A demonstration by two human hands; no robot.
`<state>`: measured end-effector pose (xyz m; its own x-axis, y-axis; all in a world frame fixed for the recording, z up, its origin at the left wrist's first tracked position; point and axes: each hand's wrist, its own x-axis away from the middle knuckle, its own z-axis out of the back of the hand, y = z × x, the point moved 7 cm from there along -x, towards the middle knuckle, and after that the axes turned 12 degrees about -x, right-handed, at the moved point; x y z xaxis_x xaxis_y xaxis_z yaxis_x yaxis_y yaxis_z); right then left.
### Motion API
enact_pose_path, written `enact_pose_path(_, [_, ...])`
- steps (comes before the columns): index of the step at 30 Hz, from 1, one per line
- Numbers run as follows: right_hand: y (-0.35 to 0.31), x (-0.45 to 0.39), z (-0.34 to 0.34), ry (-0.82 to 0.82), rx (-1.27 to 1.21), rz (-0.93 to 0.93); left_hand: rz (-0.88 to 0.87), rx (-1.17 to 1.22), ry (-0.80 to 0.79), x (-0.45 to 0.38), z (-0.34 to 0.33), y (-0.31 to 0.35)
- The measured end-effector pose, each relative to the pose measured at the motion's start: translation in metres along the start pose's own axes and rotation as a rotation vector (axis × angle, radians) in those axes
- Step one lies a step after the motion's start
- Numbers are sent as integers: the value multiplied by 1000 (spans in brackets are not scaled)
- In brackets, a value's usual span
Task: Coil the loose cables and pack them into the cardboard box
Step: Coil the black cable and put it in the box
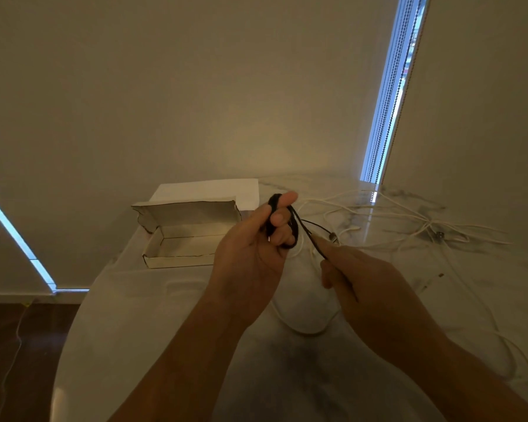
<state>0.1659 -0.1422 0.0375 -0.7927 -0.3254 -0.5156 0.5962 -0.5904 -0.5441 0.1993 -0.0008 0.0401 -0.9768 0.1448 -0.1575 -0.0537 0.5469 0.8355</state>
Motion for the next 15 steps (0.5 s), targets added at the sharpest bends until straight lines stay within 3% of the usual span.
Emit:
enact_pose_path(6, [-5, 3, -6, -52, 12, 13, -88, 44, 110, -4, 18, 10])
enact_pose_path(15, [-22, 6, 0, -56, 31, 19, -128, 78, 135, -9, 22, 7])
